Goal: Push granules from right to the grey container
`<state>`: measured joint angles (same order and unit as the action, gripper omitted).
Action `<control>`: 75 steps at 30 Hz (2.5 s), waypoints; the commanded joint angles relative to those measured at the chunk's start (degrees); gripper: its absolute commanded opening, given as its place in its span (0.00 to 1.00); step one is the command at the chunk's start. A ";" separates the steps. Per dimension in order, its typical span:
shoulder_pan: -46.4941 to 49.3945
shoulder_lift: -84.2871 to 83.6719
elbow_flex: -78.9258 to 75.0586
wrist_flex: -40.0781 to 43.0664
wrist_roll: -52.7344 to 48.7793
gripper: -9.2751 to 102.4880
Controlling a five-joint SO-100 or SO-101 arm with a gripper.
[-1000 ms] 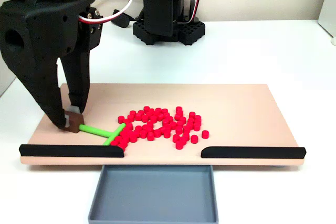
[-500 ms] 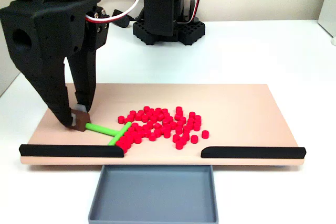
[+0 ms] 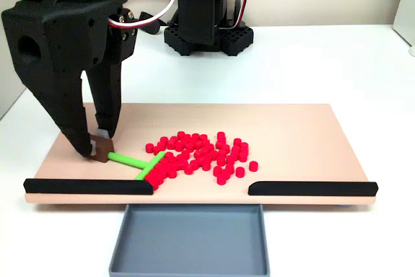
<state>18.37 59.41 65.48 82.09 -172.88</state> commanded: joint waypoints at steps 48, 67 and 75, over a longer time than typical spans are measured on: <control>-2.90 1.14 -0.70 0.26 7.29 0.08; -3.16 1.05 -0.88 0.26 7.82 0.08; -3.16 1.23 -0.70 0.26 7.73 0.08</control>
<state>15.64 59.59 65.39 82.53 -165.67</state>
